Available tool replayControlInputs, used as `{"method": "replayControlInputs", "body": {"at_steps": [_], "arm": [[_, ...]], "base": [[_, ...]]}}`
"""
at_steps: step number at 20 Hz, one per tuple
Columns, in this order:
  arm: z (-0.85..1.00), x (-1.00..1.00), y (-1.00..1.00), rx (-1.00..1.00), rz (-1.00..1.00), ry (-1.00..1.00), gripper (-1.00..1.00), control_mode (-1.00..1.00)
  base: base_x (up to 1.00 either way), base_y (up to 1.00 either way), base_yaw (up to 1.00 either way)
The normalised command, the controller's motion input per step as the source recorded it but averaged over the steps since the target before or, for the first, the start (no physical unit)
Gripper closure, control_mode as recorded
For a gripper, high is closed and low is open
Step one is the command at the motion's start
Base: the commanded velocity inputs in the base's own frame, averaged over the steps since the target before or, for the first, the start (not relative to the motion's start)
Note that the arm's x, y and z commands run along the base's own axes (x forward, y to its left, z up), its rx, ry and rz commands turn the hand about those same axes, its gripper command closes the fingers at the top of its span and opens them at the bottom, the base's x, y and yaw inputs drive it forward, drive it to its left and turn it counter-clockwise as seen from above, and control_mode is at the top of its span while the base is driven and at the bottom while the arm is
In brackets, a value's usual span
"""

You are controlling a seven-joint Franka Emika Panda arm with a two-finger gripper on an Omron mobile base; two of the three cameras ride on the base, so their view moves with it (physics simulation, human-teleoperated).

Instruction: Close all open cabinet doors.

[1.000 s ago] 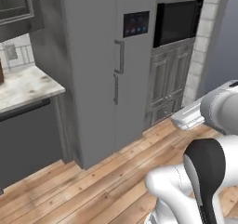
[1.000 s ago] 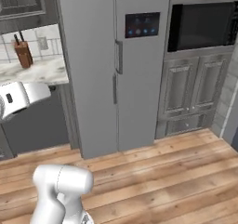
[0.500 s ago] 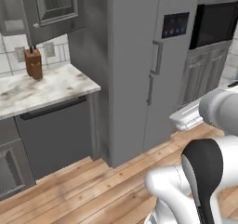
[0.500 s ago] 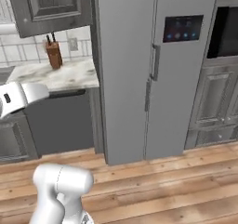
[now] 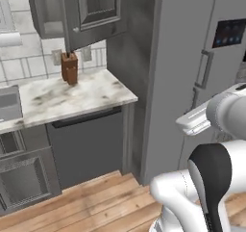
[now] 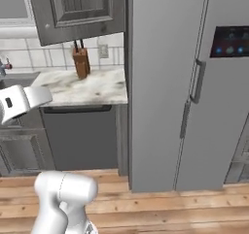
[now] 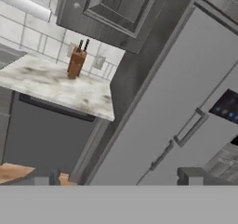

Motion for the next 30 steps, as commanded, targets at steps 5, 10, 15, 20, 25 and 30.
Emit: {"method": "replayControlInputs", "body": {"at_steps": [5,10,15,20,25,30], "arm": [[0.0,0.0,0.0,0.0,0.0,0.0,-1.0,1.0],[0.0,0.0,0.0,0.0,0.0,0.0,-1.0,1.0],[0.0,0.0,0.0,0.0,0.0,0.0,-1.0,1.0],[0.0,0.0,0.0,0.0,0.0,0.0,-1.0,1.0],[0.0,0.0,0.0,0.0,0.0,0.0,-1.0,1.0],[0.0,0.0,0.0,0.0,0.0,0.0,-1.0,1.0]], "base": [[0.53,0.03,0.29],[0.35,-0.06,0.22],[0.47,-0.01,0.22],[0.62,-0.08,0.22],[0.3,-0.23,0.15],[0.35,-0.29,0.12]]}}
